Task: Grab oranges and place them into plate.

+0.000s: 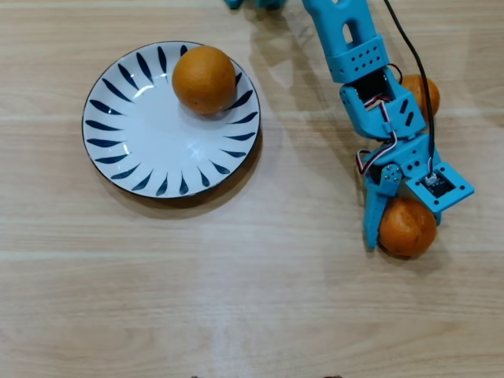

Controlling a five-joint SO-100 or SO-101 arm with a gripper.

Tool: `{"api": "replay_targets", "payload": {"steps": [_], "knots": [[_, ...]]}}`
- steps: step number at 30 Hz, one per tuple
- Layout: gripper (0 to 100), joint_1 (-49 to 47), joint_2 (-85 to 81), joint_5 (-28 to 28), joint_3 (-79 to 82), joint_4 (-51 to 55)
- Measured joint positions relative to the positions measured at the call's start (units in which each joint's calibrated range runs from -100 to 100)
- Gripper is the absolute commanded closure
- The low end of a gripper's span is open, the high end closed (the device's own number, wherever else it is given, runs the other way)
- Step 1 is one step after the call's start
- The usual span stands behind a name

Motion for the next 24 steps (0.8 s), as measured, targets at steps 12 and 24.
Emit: {"api": "replay_targets", "payload": {"steps": [12,24], "knots": [[67,0.17,0.0,0.0,0.0,0.0],[66,0.93,-7.28,0.26,5.4,6.03]]}}
